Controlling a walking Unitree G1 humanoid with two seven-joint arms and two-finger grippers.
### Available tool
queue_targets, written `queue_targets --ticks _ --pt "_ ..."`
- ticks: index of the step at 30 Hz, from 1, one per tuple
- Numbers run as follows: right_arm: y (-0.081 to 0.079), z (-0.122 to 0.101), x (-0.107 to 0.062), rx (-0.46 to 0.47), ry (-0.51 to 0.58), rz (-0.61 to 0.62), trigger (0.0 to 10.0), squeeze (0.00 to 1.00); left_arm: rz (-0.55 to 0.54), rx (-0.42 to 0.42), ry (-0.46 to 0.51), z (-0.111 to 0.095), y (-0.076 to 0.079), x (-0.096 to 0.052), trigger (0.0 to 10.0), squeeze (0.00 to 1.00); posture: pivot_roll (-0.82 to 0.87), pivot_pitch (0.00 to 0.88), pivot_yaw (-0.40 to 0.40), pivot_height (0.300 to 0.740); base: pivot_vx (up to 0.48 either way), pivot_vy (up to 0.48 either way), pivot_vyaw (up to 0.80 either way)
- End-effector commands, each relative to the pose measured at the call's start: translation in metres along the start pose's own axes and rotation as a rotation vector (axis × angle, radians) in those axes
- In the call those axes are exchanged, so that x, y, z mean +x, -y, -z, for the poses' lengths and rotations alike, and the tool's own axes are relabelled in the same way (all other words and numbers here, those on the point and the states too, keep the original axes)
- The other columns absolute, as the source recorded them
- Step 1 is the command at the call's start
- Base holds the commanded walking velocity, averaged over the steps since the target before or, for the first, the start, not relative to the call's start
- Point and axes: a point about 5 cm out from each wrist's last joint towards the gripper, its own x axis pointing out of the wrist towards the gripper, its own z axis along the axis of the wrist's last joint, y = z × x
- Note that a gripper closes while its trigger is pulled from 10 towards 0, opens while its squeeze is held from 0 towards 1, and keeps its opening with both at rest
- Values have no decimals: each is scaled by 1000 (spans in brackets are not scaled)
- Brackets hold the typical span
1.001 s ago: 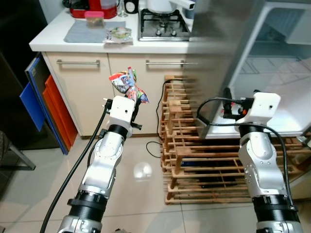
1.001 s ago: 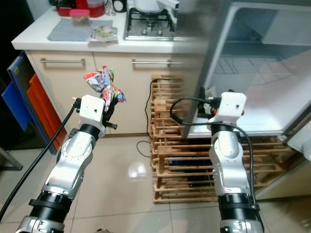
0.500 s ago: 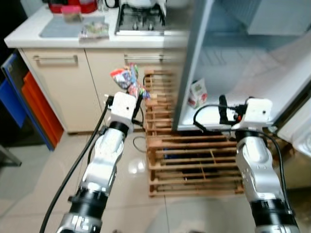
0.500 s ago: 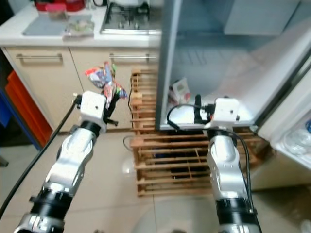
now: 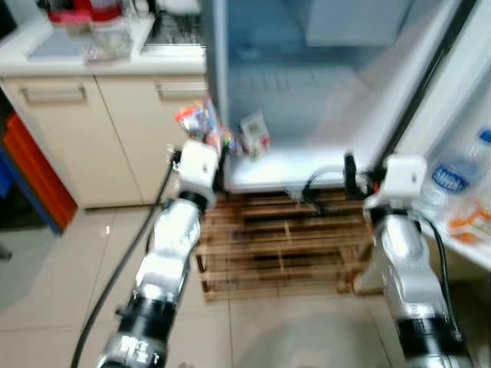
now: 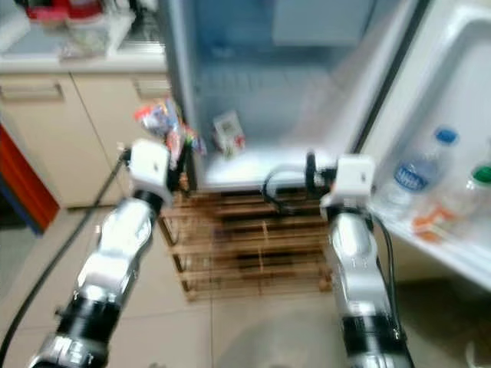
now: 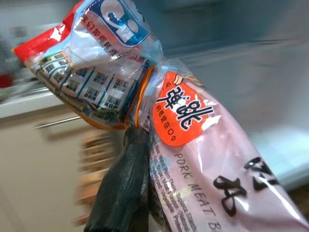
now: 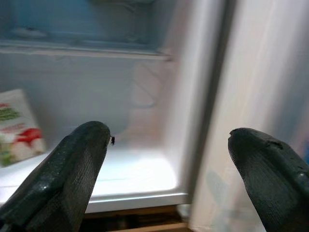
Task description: Restocking fridge
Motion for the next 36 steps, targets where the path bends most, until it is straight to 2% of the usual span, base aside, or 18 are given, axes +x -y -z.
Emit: queue_targets --ticks 1,16,21,24,36 --pt "-8 -3 2 10 10 -29 10000 0 -26 12 40 -8 -10 3 10000 0 -133 0 18 740 0 0 788" --pt "-10 3 -1 6 -17 -35 10000 0 -25 27 23 -5 -10 5 10000 0 -132 0 8 740 0 0 52" --pt "-10 3 -1 -4 -20 -39 10000 0 11 42 29 -5 -5 4 10000 0 -129 0 6 740 0 0 630" --pt "-10 4 -2 10 -24 -35 10000 0 47 27 41 -7 -2 4 10000 0 -124 0 6 740 296 -296 0" --pt "-16 8 -3 8 -41 -50 10000 0 51 32 42 -8 -2 4 10000 0 -120 0 10 740 386 -261 0"
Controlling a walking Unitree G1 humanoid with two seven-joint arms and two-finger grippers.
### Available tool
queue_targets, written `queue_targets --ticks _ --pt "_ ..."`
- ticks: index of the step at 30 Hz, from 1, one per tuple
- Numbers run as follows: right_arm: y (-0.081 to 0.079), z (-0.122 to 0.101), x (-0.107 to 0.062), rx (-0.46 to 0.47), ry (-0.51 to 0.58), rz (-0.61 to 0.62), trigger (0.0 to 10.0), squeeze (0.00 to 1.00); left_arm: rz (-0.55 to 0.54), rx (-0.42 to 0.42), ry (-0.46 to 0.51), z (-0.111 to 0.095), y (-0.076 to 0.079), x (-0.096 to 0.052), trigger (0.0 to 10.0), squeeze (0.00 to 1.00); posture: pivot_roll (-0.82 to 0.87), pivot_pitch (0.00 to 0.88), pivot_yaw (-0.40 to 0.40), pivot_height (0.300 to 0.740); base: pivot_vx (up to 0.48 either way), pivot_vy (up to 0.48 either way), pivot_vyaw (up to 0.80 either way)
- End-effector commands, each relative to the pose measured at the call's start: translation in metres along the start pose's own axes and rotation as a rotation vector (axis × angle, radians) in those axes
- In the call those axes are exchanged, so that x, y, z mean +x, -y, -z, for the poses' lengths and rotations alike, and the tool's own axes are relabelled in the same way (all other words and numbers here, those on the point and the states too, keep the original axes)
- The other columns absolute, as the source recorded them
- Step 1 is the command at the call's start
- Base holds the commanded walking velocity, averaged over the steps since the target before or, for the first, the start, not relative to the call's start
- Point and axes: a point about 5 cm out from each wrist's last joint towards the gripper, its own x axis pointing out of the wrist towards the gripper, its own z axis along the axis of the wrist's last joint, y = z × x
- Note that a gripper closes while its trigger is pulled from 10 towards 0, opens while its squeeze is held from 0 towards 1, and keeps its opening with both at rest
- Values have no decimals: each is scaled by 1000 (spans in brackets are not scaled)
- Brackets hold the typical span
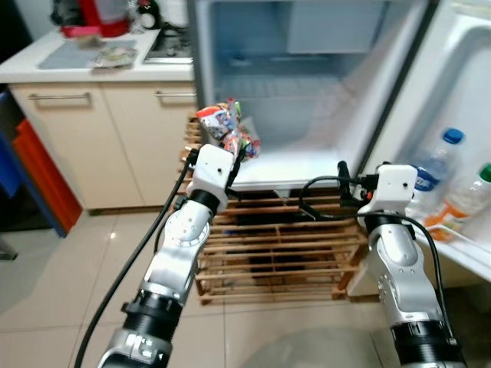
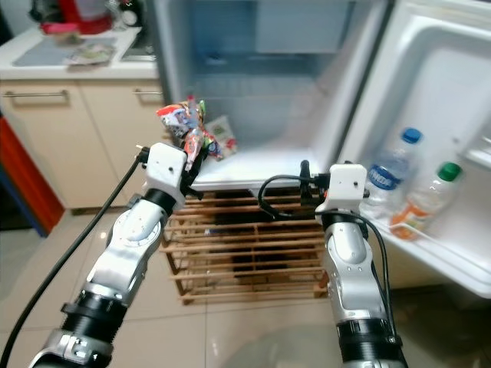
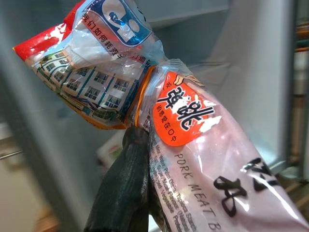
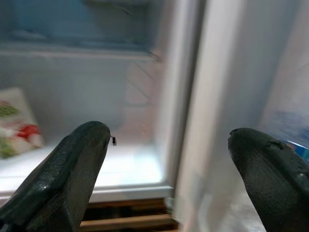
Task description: Restocking fridge
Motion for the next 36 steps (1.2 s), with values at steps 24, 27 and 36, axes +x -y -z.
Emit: queue_targets --ticks 24,27,36 --pt "-23 3 -9 -12 -21 -179 10000 0 -55 31 13 -4 -16 7 10000 0 -135 0 18 740 19 0 0" --pt "-24 3 -11 -29 -23 -202 10000 0 -54 34 12 -4 -17 7 10000 0 -137 0 18 740 0 0 0" --pt "-23 9 -14 -74 -44 -233 10000 0 -46 33 9 -2 -14 8 10000 0 -138 0 14 740 0 0 0"
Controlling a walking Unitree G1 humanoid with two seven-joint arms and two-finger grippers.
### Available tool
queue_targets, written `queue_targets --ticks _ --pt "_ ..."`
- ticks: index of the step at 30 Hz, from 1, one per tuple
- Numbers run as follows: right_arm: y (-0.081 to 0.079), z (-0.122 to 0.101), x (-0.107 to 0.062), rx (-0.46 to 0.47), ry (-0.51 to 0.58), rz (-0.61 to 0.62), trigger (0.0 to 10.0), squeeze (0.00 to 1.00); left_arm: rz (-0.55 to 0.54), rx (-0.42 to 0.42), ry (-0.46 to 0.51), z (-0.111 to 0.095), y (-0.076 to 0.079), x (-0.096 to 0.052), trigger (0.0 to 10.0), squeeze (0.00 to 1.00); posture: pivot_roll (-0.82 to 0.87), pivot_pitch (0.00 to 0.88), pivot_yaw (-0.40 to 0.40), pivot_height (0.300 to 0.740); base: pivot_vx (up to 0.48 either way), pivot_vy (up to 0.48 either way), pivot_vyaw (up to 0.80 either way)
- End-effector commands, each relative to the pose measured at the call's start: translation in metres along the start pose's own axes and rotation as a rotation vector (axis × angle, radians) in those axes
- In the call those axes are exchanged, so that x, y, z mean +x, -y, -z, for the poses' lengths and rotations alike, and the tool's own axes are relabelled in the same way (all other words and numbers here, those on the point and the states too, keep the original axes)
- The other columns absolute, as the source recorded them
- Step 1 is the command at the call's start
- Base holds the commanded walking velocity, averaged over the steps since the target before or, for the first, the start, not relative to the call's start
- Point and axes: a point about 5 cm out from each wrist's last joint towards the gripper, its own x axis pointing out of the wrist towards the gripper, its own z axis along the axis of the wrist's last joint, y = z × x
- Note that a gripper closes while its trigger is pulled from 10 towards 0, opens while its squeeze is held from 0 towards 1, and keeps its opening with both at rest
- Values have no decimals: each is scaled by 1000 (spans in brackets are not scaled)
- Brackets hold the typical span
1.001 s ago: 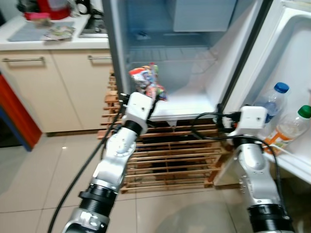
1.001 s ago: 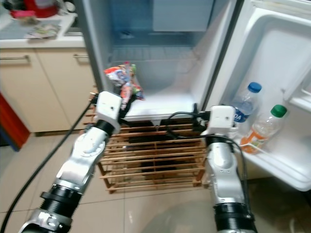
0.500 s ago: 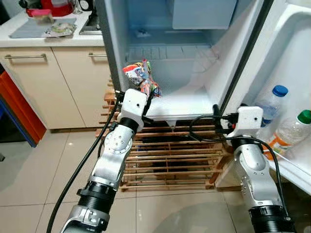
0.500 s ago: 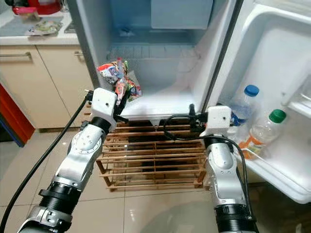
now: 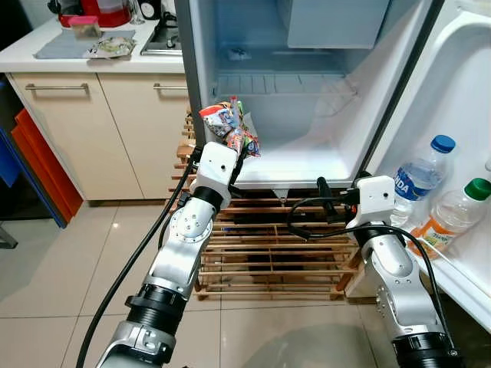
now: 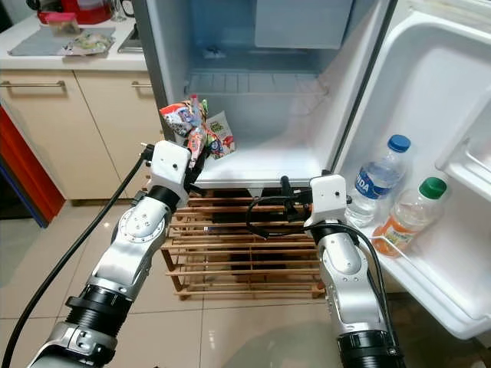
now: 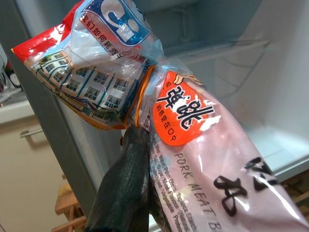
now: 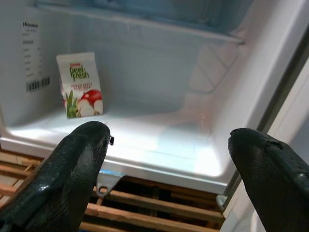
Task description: Restocking fridge
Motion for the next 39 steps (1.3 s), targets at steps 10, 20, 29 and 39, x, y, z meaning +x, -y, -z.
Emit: queue_targets --ticks 10,20,29,39 --pt "2 12 -4 -26 -64 -8 10000 0 19 25 26 -7 0 8 10000 0 -140 0 14 719 0 0 237" --pt "2 16 -5 -13 -81 11 10000 0 39 9 22 -8 -2 14 10000 0 -144 0 18 684 0 0 0" --pt "4 15 -4 -12 -74 32 10000 0 57 4 21 -8 0 15 10000 0 -144 0 18 649 0 0 0" --pt "4 7 -3 -42 -8 40 10000 0 87 0 23 -7 2 15 10000 0 -146 0 17 630 0 0 0"
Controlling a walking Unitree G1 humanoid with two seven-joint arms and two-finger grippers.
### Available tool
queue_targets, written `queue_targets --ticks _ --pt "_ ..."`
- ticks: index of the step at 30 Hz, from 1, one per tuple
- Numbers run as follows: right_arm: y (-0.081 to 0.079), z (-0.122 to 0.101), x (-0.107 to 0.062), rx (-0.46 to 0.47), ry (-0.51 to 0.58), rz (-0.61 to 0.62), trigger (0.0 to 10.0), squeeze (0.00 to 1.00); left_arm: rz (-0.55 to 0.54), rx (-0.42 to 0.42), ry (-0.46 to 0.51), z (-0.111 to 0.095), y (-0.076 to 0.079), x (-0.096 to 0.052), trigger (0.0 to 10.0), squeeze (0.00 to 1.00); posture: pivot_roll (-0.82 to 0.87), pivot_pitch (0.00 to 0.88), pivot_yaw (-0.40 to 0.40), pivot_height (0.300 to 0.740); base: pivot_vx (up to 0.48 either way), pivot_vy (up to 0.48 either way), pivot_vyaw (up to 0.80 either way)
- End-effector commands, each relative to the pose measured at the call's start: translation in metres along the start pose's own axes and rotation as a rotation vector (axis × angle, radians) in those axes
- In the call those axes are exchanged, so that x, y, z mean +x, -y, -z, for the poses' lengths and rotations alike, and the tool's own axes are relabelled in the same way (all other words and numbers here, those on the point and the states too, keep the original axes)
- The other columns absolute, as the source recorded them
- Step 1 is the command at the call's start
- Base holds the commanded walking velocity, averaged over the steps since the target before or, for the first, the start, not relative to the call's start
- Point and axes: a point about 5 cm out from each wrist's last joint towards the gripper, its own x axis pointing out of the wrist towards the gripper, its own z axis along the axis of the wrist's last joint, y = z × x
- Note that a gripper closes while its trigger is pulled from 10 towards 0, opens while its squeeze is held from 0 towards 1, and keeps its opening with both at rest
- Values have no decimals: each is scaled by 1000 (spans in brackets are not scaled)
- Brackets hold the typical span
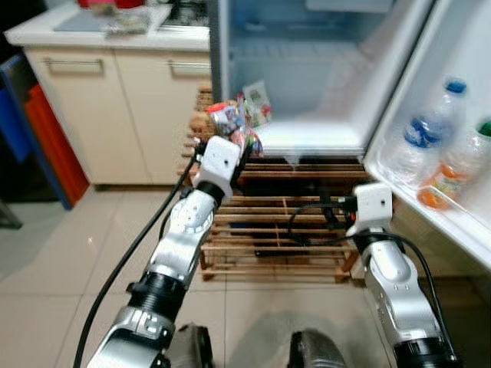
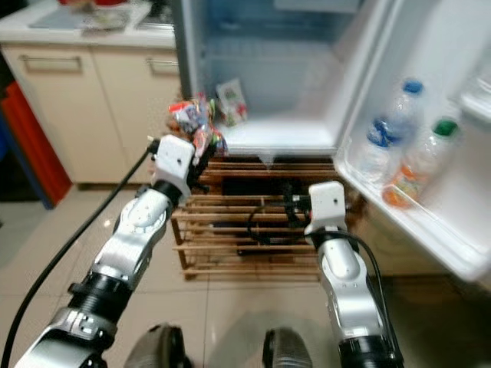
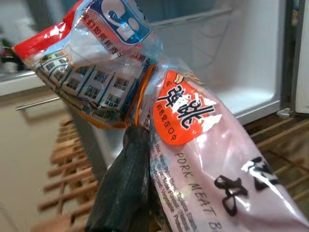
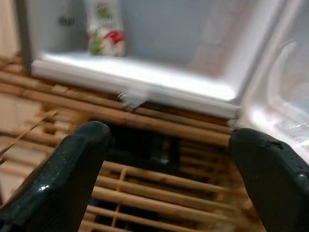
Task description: Restocking fridge
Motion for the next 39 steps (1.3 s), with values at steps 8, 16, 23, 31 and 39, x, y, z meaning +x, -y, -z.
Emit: queue_targets --ticks 8,16,23,31,39 --pt "-3 -8 4 -8 49 0 10000 0 32 -14 28 -4 -1 1 10000 0 -146 0 16 630 171 319 0" --pt "-4 -9 5 -16 59 -9 10000 0 46 13 43 -5 -1 2 10000 0 -144 0 12 630 278 392 0" --pt "-4 -7 5 -7 51 -5 10000 0 63 23 52 -7 0 4 10000 0 -146 0 8 630 299 374 -404" --pt "-7 -9 5 2 58 -5 10000 0 123 33 79 -11 6 5 10000 0 -140 0 -6 630 435 73 -685" --pt "-5 -10 7 4 68 9 10000 0 214 38 97 -14 16 5 10000 0 -145 0 3 630 480 0 -660"
